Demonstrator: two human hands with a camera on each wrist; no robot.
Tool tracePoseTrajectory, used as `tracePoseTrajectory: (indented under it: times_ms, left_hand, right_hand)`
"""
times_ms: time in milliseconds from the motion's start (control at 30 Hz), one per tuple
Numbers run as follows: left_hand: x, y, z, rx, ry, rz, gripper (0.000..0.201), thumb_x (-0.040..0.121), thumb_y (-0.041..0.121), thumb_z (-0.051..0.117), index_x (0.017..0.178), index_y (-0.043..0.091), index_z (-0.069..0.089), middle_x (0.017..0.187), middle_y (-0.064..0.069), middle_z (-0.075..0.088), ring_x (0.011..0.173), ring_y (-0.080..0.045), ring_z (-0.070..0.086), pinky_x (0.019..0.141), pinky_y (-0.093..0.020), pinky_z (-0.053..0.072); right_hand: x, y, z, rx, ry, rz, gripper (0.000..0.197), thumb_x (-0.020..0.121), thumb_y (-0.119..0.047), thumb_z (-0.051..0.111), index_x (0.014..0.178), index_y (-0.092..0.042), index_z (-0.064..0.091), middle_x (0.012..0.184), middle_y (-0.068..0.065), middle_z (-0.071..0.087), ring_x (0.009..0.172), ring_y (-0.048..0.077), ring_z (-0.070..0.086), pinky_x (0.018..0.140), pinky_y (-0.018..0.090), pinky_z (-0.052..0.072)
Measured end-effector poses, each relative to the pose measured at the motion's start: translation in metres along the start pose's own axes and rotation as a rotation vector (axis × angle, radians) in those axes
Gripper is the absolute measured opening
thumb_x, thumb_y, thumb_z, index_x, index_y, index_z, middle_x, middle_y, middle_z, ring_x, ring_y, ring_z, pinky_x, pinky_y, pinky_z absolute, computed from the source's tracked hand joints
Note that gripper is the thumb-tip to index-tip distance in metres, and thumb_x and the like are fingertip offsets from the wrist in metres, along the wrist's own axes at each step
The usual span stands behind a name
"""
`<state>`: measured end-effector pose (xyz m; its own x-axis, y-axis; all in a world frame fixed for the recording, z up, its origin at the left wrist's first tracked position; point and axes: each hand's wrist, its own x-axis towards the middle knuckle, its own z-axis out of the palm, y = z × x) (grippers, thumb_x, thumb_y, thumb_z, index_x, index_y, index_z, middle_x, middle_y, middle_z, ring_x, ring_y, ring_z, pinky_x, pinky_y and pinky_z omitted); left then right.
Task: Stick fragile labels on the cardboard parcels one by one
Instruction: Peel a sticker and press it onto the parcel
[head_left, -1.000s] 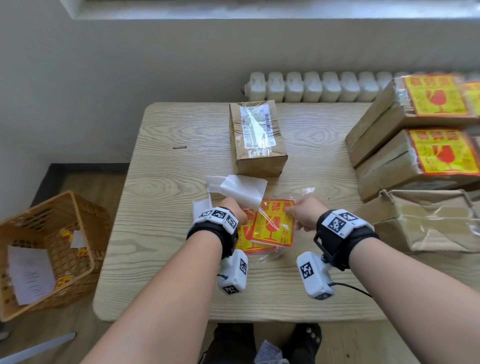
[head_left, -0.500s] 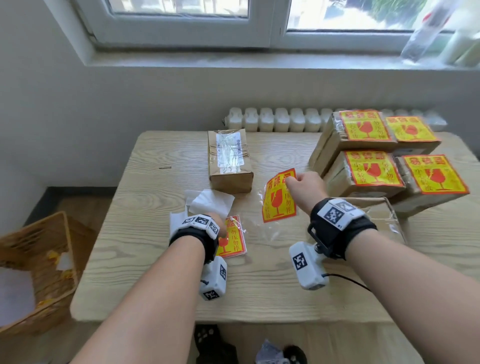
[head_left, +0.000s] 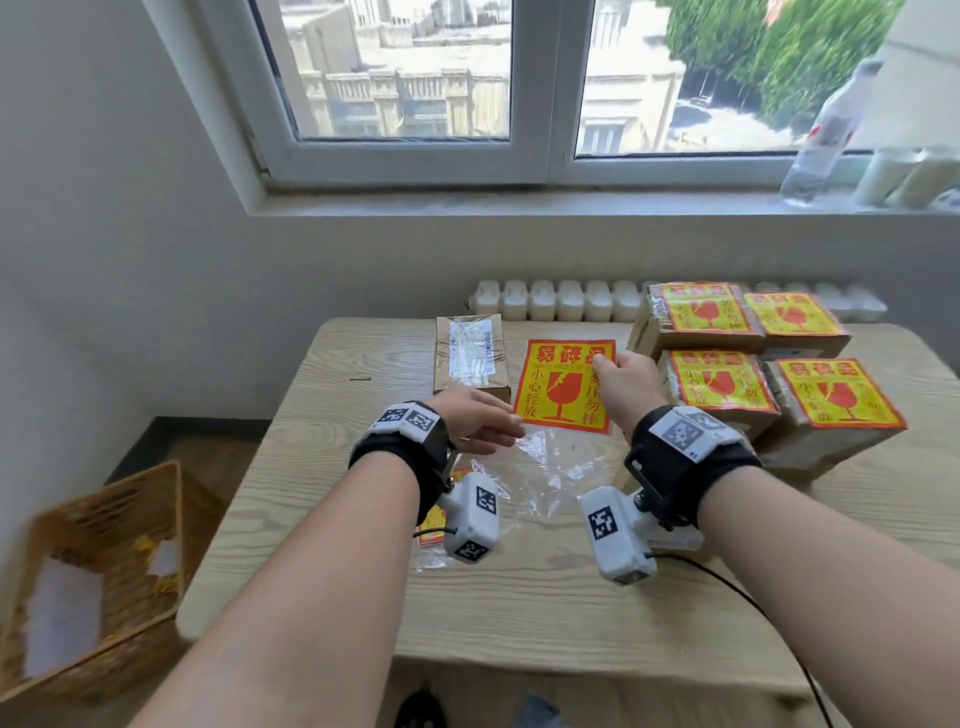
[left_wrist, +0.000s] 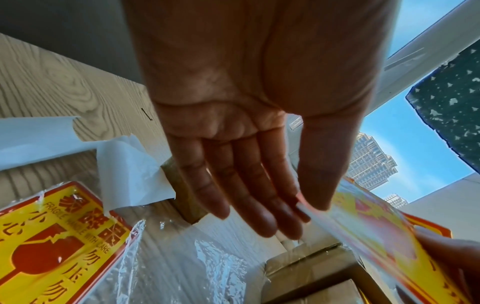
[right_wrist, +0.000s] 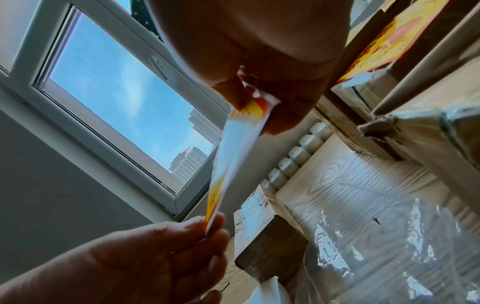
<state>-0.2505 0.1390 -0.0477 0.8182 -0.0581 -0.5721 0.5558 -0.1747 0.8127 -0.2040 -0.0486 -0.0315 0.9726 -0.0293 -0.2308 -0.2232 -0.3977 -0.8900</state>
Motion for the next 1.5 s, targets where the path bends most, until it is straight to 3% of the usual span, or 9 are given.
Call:
tracePoseTrajectory:
  times_ms: [467, 567, 633, 667, 833, 1067, 1333, 1400, 1500]
  left_hand:
    - [-0.016, 0.009, 0.0, -0.049, 0.057, 0.04, 0.013, 0.082, 0.001, 0.07, 0.092, 0.01, 0.067, 0.073, -0.002, 0.075, 0.064, -0.01, 0.07, 0.088, -0.035, 0.053]
    - [-0.019, 0.01, 0.0, -0.059, 0.063, 0.052, 0.012, 0.083, 0.0, 0.069, 0.088, 0.011, 0.066, 0.071, -0.002, 0.075, 0.062, -0.01, 0.07, 0.088, -0.036, 0.053]
    - [-0.021, 0.012, 0.0, -0.051, 0.063, 0.055, 0.011, 0.084, 0.0, 0.067, 0.087, 0.011, 0.066, 0.068, -0.001, 0.074, 0.059, -0.009, 0.07, 0.086, -0.033, 0.053]
    - [-0.021, 0.013, 0.0, -0.046, 0.064, 0.06, 0.011, 0.084, 0.0, 0.067, 0.086, 0.011, 0.067, 0.067, 0.0, 0.074, 0.059, -0.008, 0.069, 0.084, -0.032, 0.053]
    - [-0.023, 0.017, 0.004, -0.022, 0.045, 0.084, 0.01, 0.085, 0.003, 0.067, 0.082, 0.012, 0.07, 0.073, -0.002, 0.074, 0.067, -0.011, 0.069, 0.088, -0.033, 0.052]
    - [-0.024, 0.024, 0.01, 0.063, 0.036, 0.103, 0.008, 0.084, 0.007, 0.069, 0.088, 0.014, 0.071, 0.086, -0.007, 0.071, 0.077, -0.014, 0.067, 0.093, -0.037, 0.052]
    - [-0.026, 0.029, 0.015, 0.069, 0.051, 0.113, 0.007, 0.08, 0.006, 0.071, 0.079, 0.013, 0.069, 0.101, -0.018, 0.069, 0.092, -0.023, 0.067, 0.097, -0.04, 0.051]
    - [-0.024, 0.028, 0.016, 0.048, 0.064, 0.111, 0.006, 0.079, 0.006, 0.07, 0.078, 0.012, 0.067, 0.096, -0.017, 0.07, 0.088, -0.022, 0.069, 0.098, -0.04, 0.051]
    - [-0.02, 0.031, 0.019, -0.031, 0.128, 0.118, 0.011, 0.085, 0.003, 0.06, 0.076, 0.01, 0.061, 0.068, -0.005, 0.069, 0.064, -0.016, 0.068, 0.092, -0.042, 0.052]
  right_hand:
    - [-0.009, -0.001, -0.011, -0.027, 0.012, -0.031, 0.03, 0.1, -0.029, 0.043, 0.075, -0.017, 0.056, 0.091, 0.011, 0.07, 0.09, 0.029, 0.07, 0.085, 0.049, 0.056]
    - [-0.01, -0.001, -0.014, -0.132, 0.043, -0.005, 0.017, 0.092, -0.023, 0.06, 0.105, -0.014, 0.056, 0.101, 0.002, 0.063, 0.092, 0.02, 0.063, 0.075, 0.036, 0.056]
    - [-0.011, 0.0, -0.018, -0.3, 0.132, -0.091, 0.047, 0.081, -0.02, 0.071, 0.123, -0.022, 0.049, 0.113, -0.001, 0.057, 0.101, 0.018, 0.056, 0.08, 0.035, 0.053]
    - [-0.012, 0.0, -0.019, -0.366, 0.131, -0.17, 0.05, 0.078, -0.023, 0.073, 0.123, -0.026, 0.051, 0.116, -0.003, 0.056, 0.104, 0.016, 0.055, 0.086, 0.038, 0.052]
    - [-0.022, 0.0, -0.008, -0.309, -0.35, -0.343, 0.033, 0.079, -0.029, 0.076, 0.109, -0.017, 0.071, 0.102, -0.004, 0.073, 0.093, 0.007, 0.067, 0.089, 0.029, 0.055]
    - [-0.022, 0.003, -0.004, -0.163, -0.378, -0.31, 0.004, 0.079, -0.023, 0.076, 0.083, -0.024, 0.077, 0.079, -0.002, 0.075, 0.08, 0.016, 0.07, 0.074, 0.032, 0.058]
    - [-0.024, 0.0, -0.009, -0.026, -0.428, -0.215, 0.001, 0.082, -0.015, 0.074, 0.082, -0.014, 0.074, 0.081, 0.008, 0.074, 0.073, 0.013, 0.069, 0.068, 0.026, 0.054]
    - [-0.024, 0.0, -0.008, -0.019, -0.415, -0.211, 0.004, 0.083, -0.013, 0.073, 0.079, -0.013, 0.073, 0.079, 0.01, 0.073, 0.074, 0.015, 0.068, 0.067, 0.025, 0.053]
    - [-0.024, 0.0, -0.007, -0.022, -0.403, -0.21, 0.004, 0.084, -0.012, 0.071, 0.083, -0.009, 0.074, 0.079, 0.009, 0.073, 0.074, 0.014, 0.068, 0.065, 0.022, 0.053]
